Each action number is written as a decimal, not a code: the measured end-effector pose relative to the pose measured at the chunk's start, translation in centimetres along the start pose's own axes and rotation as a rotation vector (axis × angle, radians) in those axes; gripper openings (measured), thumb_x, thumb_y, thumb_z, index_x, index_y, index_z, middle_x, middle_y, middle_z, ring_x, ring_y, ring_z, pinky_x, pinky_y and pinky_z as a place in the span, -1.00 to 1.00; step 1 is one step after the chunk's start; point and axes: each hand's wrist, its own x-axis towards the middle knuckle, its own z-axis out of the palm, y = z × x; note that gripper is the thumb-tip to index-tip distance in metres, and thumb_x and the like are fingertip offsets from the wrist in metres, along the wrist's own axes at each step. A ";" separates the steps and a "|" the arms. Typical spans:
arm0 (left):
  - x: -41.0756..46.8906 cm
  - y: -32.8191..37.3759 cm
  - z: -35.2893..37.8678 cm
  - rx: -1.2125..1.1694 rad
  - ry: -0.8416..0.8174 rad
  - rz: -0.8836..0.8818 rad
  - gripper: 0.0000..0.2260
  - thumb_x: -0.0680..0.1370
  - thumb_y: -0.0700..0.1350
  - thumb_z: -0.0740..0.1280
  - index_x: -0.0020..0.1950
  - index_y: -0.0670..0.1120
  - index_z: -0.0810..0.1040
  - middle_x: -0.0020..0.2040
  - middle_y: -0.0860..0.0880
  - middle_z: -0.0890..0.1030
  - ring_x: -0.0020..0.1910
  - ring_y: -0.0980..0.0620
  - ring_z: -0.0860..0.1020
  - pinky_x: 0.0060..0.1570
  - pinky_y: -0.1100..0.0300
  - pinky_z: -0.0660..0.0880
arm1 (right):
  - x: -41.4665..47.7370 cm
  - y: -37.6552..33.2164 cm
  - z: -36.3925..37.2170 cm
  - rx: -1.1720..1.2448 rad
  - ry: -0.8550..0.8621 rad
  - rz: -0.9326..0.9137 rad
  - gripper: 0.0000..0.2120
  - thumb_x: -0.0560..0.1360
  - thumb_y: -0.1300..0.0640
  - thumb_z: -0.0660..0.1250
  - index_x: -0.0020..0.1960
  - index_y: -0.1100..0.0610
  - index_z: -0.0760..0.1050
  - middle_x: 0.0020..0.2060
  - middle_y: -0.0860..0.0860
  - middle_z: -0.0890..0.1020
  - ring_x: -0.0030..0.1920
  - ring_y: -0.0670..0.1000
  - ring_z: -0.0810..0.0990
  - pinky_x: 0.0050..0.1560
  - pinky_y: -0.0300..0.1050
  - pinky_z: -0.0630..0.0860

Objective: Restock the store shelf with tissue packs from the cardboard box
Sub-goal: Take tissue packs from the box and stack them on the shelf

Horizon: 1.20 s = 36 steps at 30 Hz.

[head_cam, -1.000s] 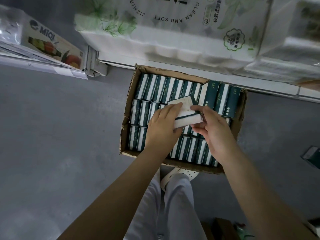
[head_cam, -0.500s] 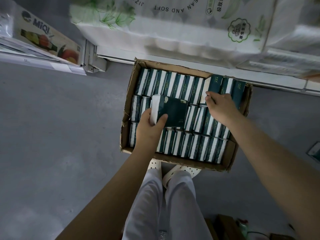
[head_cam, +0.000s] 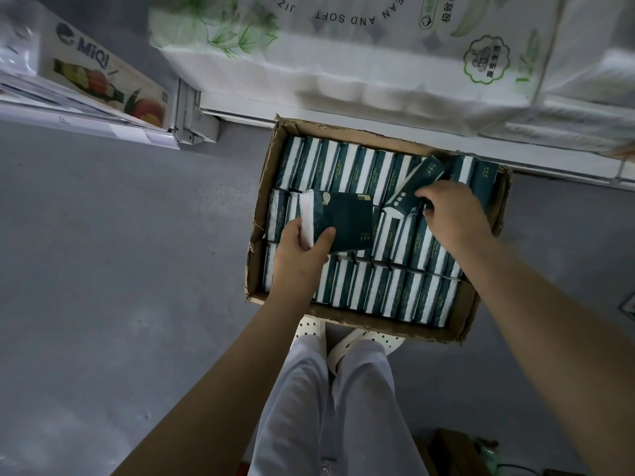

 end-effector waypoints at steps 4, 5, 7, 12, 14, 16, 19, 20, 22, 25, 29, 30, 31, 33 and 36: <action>0.1 -0.4 -0.4 0.030 0.004 -0.001 -0.76 0.56 -0.03 0.36 0.19 -0.02 0.43 -0.03 0.09 0.58 0.00 0.09 0.59 -0.01 0.12 0.62 | -0.8 -0.5 0.2 -0.105 -0.001 -0.055 -0.49 0.49 0.39 0.32 0.40 0.14 0.39 0.33 0.16 0.40 0.28 0.22 0.38 0.22 0.14 0.46; 0.2 -0.6 -0.5 0.036 0.003 -0.001 -0.75 0.56 -0.02 0.36 0.20 -0.03 0.43 -0.02 0.08 0.58 0.00 0.09 0.60 -0.02 0.12 0.62 | -0.8 -0.7 0.3 -0.168 0.012 -0.068 -0.46 0.47 0.39 0.33 0.41 0.13 0.37 0.38 0.16 0.34 0.32 0.23 0.34 0.24 0.16 0.45; 0.4 -0.9 -0.5 0.039 0.001 0.000 -0.77 0.56 -0.03 0.36 0.18 -0.01 0.43 -0.03 0.08 0.58 -0.02 0.10 0.60 -0.05 0.14 0.62 | -0.3 -1.1 0.2 -0.268 0.025 -0.095 -0.41 0.45 0.40 0.34 0.43 0.11 0.33 0.49 0.13 0.21 0.42 0.24 0.23 0.31 0.18 0.35; 0.9 -1.8 -0.5 0.016 0.023 -0.057 -0.74 0.56 -0.04 0.37 0.21 -0.01 0.42 -0.02 0.08 0.59 -0.02 0.10 0.61 0.00 0.07 0.62 | 1.3 -1.8 0.2 -0.375 0.019 -0.150 -0.30 0.44 0.43 0.31 0.51 0.10 0.20 0.47 0.10 0.29 0.41 0.24 0.23 0.32 0.14 0.29; 0.9 -2.0 -0.5 0.006 0.032 -0.083 -0.72 0.56 -0.03 0.37 0.23 -0.02 0.41 -0.01 0.07 0.58 -0.02 0.09 0.61 0.00 0.04 0.63 | 1.6 -1.7 0.2 -0.430 0.042 -0.175 -0.41 0.47 0.35 0.33 0.46 0.10 0.31 0.34 0.12 0.40 0.32 0.21 0.32 0.26 0.09 0.31; 0.7 -2.0 -0.6 -0.016 0.049 -0.110 -0.69 0.56 -0.04 0.37 0.25 -0.03 0.38 0.02 0.05 0.56 -0.03 0.09 0.60 -0.04 0.07 0.64 | 1.5 -1.7 0.4 -0.479 0.067 -0.186 -0.61 0.54 0.16 0.34 0.35 0.14 0.44 0.23 0.12 0.45 0.24 0.19 0.37 0.22 0.07 0.33; 0.4 -1.7 -0.8 -0.105 0.095 -0.149 -0.55 0.56 -0.11 0.36 0.40 -0.03 0.26 0.08 0.05 0.49 0.00 0.06 0.57 -0.14 0.17 0.63 | 0.3 -2.4 0.8 -0.187 0.173 -0.078 -0.62 0.58 -0.02 0.28 0.27 0.21 0.48 0.15 0.16 0.51 0.17 0.22 0.43 0.16 0.09 0.36; 0.3 -1.6 -1.0 -0.144 0.105 -0.158 -0.49 0.56 -0.14 0.35 0.45 0.00 0.21 0.14 0.02 0.48 0.04 0.01 0.57 -0.14 0.14 0.64 | -0.4 -2.8 0.7 -0.005 0.218 -0.031 -0.63 0.58 -0.03 0.27 0.24 0.22 0.49 0.11 0.15 0.53 0.15 0.21 0.45 0.13 0.05 0.38; -0.1 -1.2 -1.4 -0.247 0.105 -0.174 -0.36 0.56 -0.20 0.34 0.51 0.11 0.09 0.32 -0.05 0.39 0.16 -0.11 0.54 -0.08 0.03 0.65 | -2.0 -3.6 0.3 0.428 0.242 0.112 -0.70 0.60 -0.01 0.25 0.19 0.19 0.49 0.01 0.07 0.57 0.04 0.09 0.53 0.00 -0.12 0.40; -1.1 0.0 -2.2 -0.393 0.075 -0.176 -0.25 0.55 -0.27 0.33 0.49 0.30 0.01 0.46 -0.06 0.27 0.24 -0.24 0.51 -0.04 -0.08 0.64 | -4.8 -5.0 -0.6 0.991 0.277 0.377 -0.79 0.61 0.06 0.26 0.10 0.20 0.48 -0.06 0.13 0.60 -0.08 0.03 0.57 -0.02 -0.09 0.49; -3.0 2.2 -3.1 -0.455 0.052 -0.173 -0.48 0.57 -0.22 0.32 0.42 0.16 0.22 0.31 -0.09 0.45 0.16 -0.15 0.58 -0.05 -0.06 0.64 | -7.9 -7.2 -2.5 1.404 0.309 0.521 -0.88 0.65 0.14 0.17 0.11 0.10 0.46 -0.03 0.00 0.61 -0.06 -0.12 0.60 -0.02 -0.23 0.56; -3.7 3.0 -3.4 -0.465 0.073 -0.181 -0.54 0.57 -0.20 0.33 0.39 0.11 0.26 0.25 -0.09 0.49 0.14 -0.12 0.59 -0.05 -0.04 0.64 | -8.7 -7.7 -3.1 1.455 0.300 0.536 -0.87 0.66 0.14 0.16 0.14 0.09 0.46 -0.02 -0.05 0.60 -0.05 -0.15 0.59 0.01 -0.26 0.55; -4.5 3.8 -3.7 -0.468 0.097 -0.187 -0.58 0.57 -0.17 0.34 0.36 0.07 0.28 0.22 -0.09 0.52 0.11 -0.09 0.61 -0.06 -0.01 0.63 | -9.5 -8.4 -4.0 1.490 0.302 0.552 -0.86 0.67 0.13 0.14 0.16 0.07 0.45 -0.01 -0.07 0.60 -0.02 -0.14 0.59 0.09 -0.20 0.55; -5.9 5.3 -4.3 -0.484 0.134 -0.190 -0.64 0.57 -0.13 0.35 0.31 0.02 0.31 0.17 -0.11 0.55 0.04 -0.06 0.64 -0.14 0.11 0.63 | -10.8 -9.3 -5.6 1.536 0.314 0.572 -0.83 0.67 0.10 0.12 0.20 0.05 0.44 0.03 -0.06 0.60 0.04 -0.10 0.59 0.21 -0.10 0.53; -9.0 8.6 -6.0 -0.582 0.126 -0.187 -0.68 0.57 -0.12 0.36 0.26 -0.02 0.32 0.19 -0.14 0.54 0.04 -0.08 0.65 -0.18 0.18 0.60 | -13.5 -10.9 -9.8 1.517 0.355 0.540 -0.65 0.68 0.10 0.11 0.46 0.03 0.30 0.17 -0.07 0.57 0.08 -0.16 0.59 0.12 -0.19 0.55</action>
